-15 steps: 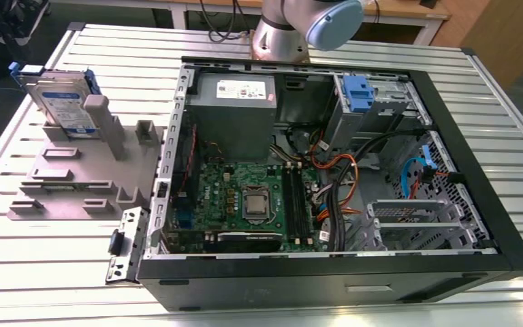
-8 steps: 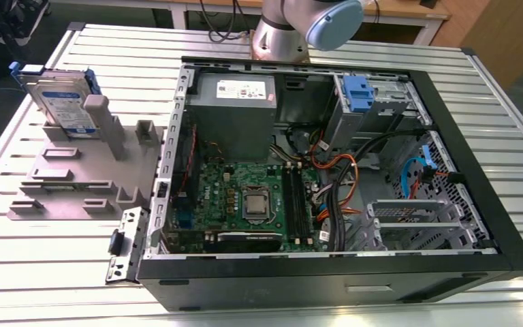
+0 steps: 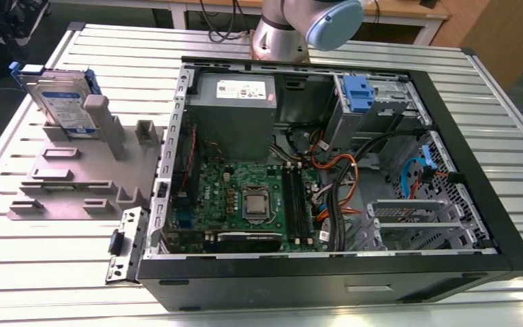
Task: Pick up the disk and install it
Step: 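Pick up the disk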
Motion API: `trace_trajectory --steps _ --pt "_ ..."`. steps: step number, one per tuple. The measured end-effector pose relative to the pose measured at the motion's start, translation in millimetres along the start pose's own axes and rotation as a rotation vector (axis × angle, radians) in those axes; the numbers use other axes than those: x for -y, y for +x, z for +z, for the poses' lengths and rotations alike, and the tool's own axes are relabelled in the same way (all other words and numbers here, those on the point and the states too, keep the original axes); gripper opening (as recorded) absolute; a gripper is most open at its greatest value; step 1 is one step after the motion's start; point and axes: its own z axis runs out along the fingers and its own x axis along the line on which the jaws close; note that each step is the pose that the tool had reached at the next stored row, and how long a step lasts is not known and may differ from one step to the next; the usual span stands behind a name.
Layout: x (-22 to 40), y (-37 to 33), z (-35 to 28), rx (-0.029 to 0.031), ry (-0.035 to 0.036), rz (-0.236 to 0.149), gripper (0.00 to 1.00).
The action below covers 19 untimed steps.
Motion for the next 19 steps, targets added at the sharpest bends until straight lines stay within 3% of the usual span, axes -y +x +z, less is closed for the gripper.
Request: trace_trajectory --steps 4,19 --pt "0.0 0.0 0.0 -0.0011 0.0013 -0.029 0.11" --pt "0.0 0.0 -0.1 -0.0087 0.0091 -0.210 0.11"
